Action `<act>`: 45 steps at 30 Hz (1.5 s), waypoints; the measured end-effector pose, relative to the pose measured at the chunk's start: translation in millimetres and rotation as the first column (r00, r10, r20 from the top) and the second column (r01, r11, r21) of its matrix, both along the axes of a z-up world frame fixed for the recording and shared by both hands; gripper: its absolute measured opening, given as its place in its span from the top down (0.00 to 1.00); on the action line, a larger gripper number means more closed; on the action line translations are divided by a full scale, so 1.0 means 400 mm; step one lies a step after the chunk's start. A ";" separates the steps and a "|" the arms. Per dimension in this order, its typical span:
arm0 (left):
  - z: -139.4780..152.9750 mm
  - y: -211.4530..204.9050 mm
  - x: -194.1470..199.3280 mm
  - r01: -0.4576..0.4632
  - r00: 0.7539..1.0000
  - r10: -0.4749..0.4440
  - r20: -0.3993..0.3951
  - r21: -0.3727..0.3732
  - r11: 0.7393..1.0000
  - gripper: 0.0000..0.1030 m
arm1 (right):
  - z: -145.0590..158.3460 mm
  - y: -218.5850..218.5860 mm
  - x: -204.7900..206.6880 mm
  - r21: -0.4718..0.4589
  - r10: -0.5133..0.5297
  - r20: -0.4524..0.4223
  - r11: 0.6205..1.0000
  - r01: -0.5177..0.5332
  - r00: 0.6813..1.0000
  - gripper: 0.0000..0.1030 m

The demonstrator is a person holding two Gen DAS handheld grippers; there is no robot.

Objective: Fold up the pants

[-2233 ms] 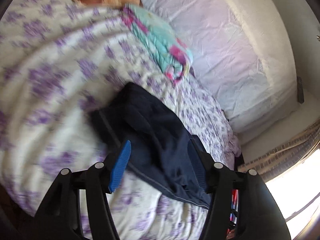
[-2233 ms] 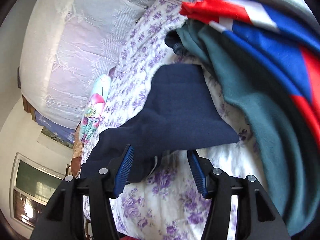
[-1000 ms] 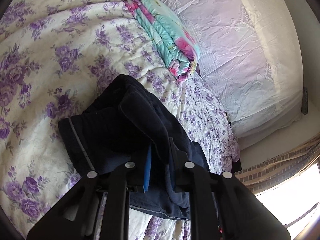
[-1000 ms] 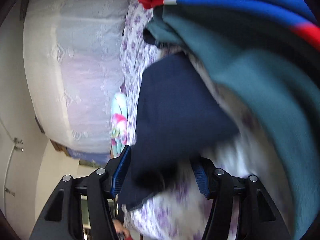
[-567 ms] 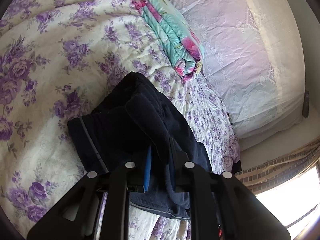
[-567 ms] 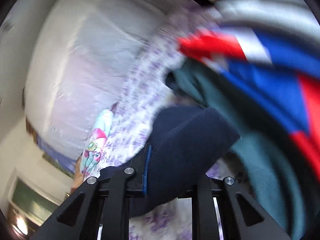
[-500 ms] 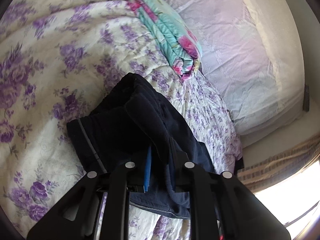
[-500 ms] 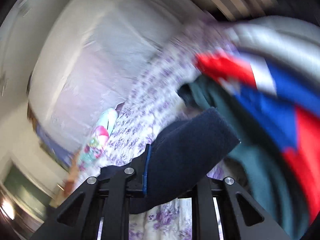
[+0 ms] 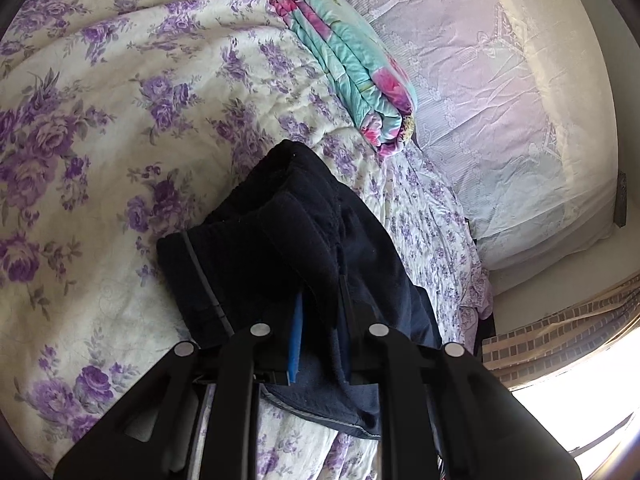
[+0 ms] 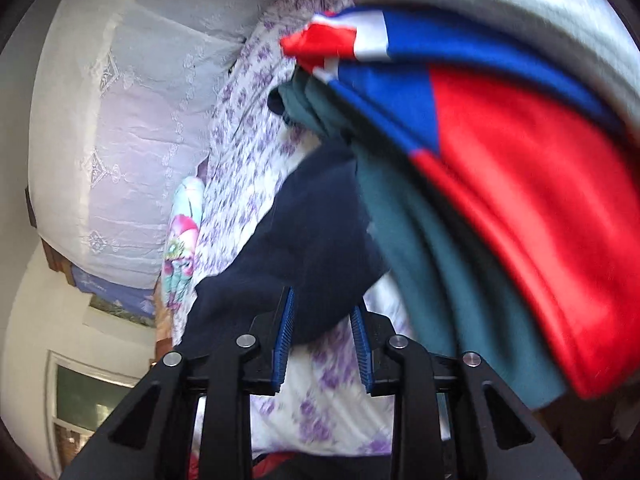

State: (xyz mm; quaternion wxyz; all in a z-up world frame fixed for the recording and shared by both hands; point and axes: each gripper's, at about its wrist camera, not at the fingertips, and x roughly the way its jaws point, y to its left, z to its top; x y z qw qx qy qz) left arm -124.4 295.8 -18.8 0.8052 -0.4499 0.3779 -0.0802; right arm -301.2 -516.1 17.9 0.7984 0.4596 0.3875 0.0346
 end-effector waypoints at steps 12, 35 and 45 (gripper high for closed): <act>-0.002 -0.001 -0.005 0.011 1.000 -0.011 0.000 0.004 1.000 0.87 | 0.026 0.073 0.030 -0.075 0.067 0.016 0.995 -0.066 0.998 0.92; 0.009 -0.002 -0.046 0.005 1.000 -0.005 0.005 -0.010 1.000 0.84 | 0.124 0.065 0.056 -0.013 0.073 0.185 0.997 -0.072 0.980 0.94; 0.038 -0.049 -0.071 -0.010 1.000 0.009 0.004 0.050 0.999 0.45 | 0.107 0.061 0.059 0.000 0.073 0.178 0.997 -0.074 0.981 0.94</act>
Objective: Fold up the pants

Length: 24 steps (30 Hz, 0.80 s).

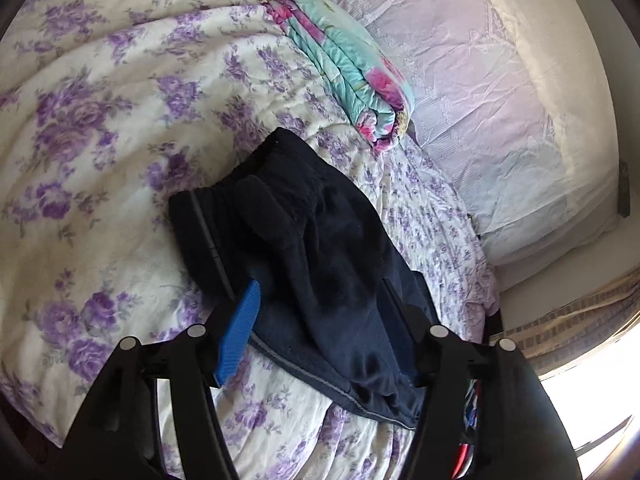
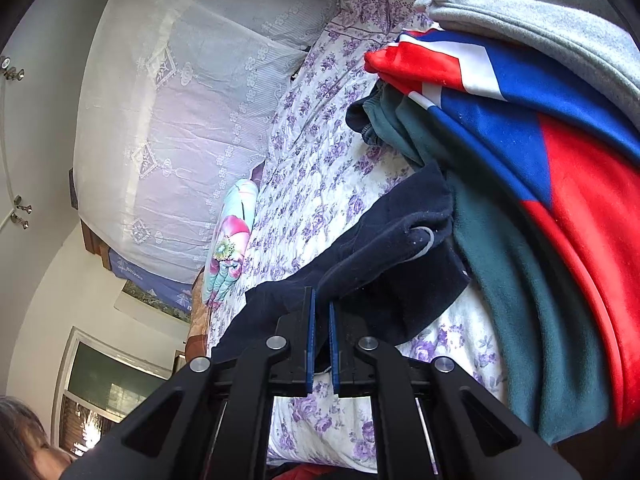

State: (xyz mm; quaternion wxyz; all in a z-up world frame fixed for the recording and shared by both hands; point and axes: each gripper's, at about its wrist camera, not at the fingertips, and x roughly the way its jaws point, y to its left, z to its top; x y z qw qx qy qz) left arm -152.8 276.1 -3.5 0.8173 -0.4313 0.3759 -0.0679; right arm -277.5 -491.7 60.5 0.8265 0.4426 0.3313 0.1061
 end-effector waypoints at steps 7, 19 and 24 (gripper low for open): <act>-0.027 -0.035 0.094 0.026 0.999 -0.025 -0.037 0.007 1.000 0.87 | -0.001 0.002 0.002 -0.005 -0.003 0.005 1.000 0.003 1.000 0.94; 0.167 -0.004 0.191 0.034 0.989 -0.019 0.148 -0.105 0.994 0.92 | 0.142 -0.043 0.210 -0.082 -0.027 0.121 0.996 0.037 0.992 0.94; 0.197 -0.010 0.372 -0.010 0.991 0.026 0.130 -0.122 0.992 0.92 | 0.161 -0.053 0.515 -0.118 -0.003 0.062 0.993 0.010 0.998 0.94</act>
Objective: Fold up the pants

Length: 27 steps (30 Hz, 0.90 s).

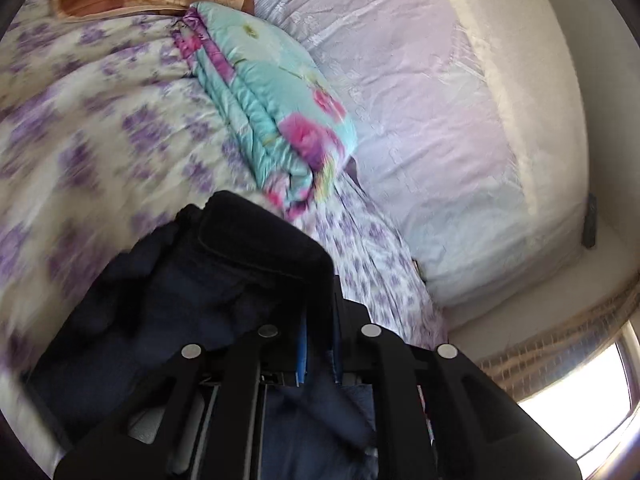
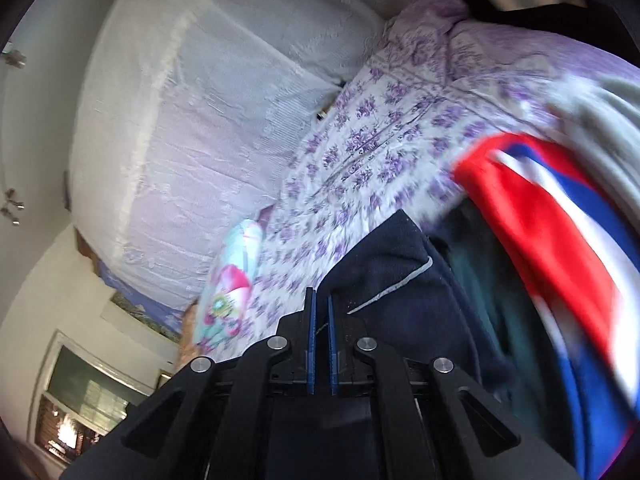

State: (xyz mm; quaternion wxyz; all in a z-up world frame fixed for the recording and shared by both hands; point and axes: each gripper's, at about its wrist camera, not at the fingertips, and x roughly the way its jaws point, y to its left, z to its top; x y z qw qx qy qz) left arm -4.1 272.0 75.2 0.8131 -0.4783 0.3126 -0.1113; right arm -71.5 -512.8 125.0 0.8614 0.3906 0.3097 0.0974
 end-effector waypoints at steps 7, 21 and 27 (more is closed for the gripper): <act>-0.180 0.006 0.328 -0.118 0.958 0.134 -0.253 0.076 0.990 0.92 | -0.189 0.052 0.498 -0.065 -0.033 -0.233 0.998 0.019 0.972 0.94; -0.183 0.035 0.372 0.010 0.979 0.002 -0.202 0.062 0.998 0.54 | -0.190 -0.002 0.585 -0.089 -0.159 -0.184 0.985 0.144 0.970 0.64; -0.116 0.025 0.277 0.045 0.982 -0.016 -0.187 0.155 0.987 0.38 | -0.168 0.338 0.520 -0.183 0.240 -0.176 0.945 -0.272 0.955 0.64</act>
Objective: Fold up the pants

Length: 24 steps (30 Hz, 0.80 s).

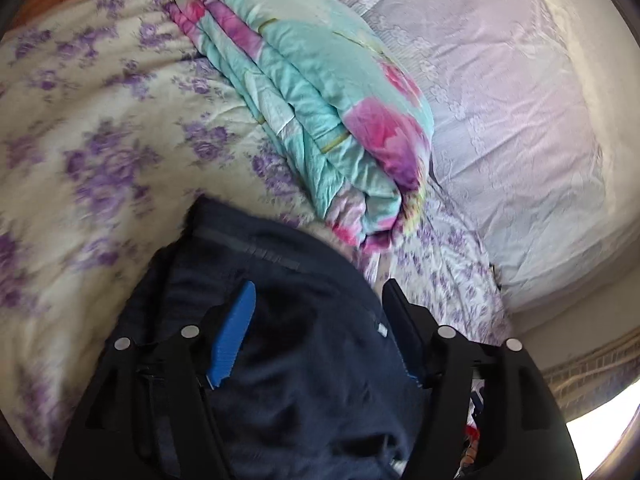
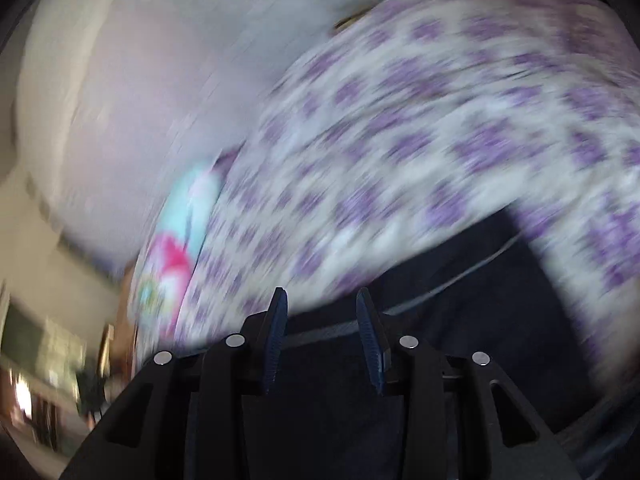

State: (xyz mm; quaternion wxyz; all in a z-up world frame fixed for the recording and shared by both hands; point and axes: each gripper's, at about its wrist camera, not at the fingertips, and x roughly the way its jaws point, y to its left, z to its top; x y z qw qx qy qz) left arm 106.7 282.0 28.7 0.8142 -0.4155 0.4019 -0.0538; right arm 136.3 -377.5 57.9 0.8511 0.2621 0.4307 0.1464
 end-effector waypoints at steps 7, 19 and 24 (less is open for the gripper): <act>0.022 0.071 -0.292 -0.022 0.999 0.027 -0.039 0.121 0.992 0.38 | -0.047 0.493 -0.049 -0.182 0.402 -0.039 0.897 -0.402 0.915 0.61; -0.109 0.081 -0.570 0.012 0.990 -0.008 -0.141 0.034 0.999 0.38 | -0.139 0.615 0.090 -0.113 0.254 -0.192 0.954 -0.279 0.948 0.58; -0.149 0.050 -0.532 0.044 0.991 -0.040 -0.124 0.027 0.999 0.38 | 0.028 0.505 -0.091 -0.081 0.270 -0.046 0.959 -0.273 0.962 0.57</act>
